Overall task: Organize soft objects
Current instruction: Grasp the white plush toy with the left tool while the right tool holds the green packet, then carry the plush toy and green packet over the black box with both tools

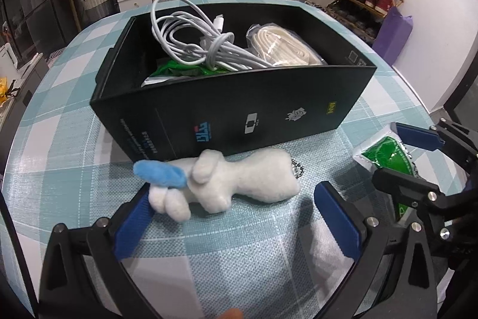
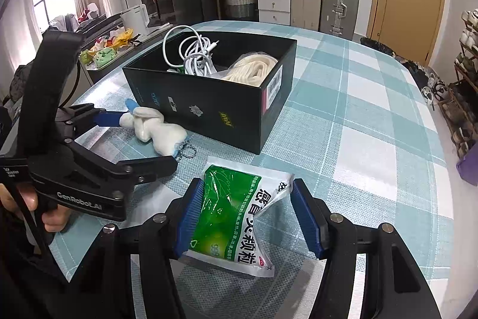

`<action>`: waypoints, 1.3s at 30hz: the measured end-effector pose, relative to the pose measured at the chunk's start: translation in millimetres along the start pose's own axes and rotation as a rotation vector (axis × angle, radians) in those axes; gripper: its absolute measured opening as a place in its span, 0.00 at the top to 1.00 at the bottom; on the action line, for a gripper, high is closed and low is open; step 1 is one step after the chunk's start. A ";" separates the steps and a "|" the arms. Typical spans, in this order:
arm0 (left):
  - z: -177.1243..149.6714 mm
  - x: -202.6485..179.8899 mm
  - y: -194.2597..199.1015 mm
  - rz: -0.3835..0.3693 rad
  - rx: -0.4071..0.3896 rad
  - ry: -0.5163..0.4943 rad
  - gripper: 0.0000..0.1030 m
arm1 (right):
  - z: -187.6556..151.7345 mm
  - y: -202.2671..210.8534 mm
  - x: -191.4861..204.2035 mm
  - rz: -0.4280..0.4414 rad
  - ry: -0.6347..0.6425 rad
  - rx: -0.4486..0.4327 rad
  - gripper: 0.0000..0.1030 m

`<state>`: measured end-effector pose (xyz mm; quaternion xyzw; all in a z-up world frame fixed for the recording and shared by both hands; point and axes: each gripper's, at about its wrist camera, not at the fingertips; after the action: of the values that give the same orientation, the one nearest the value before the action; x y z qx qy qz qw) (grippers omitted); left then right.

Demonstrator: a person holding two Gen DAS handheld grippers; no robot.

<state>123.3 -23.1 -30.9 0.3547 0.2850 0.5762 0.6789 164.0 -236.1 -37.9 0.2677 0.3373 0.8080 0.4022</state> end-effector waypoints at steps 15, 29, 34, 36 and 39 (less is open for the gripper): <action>-3.2 0.0 6.5 -0.029 -0.033 -0.018 0.17 | 0.9 1.3 -1.5 -0.003 0.002 -0.008 0.42; -13.4 9.7 35.2 -0.049 -0.113 -0.015 0.17 | 4.0 13.5 8.7 -0.002 0.019 -0.052 0.42; -10.1 17.2 52.1 -0.046 -0.169 -0.019 0.17 | 7.8 21.2 13.1 -0.003 0.015 -0.096 0.42; -8.0 20.9 57.3 -0.042 -0.185 -0.018 0.17 | 9.5 22.9 13.3 0.000 0.012 -0.106 0.42; -5.6 24.4 63.8 -0.036 -0.205 -0.015 0.17 | 12.8 27.7 15.0 0.006 0.004 -0.132 0.42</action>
<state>86.0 7.2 18.1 0.2827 0.2258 0.5871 0.7241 152.1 -231.9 -6.3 0.2400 0.2833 0.8303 0.4157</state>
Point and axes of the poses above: each gripper's, at about its wrist camera, not at the fingertips, and y roughly against the way its jaws point, x to its left, z to its top, and after that the axes turned 10 degrees about -y, right-handed
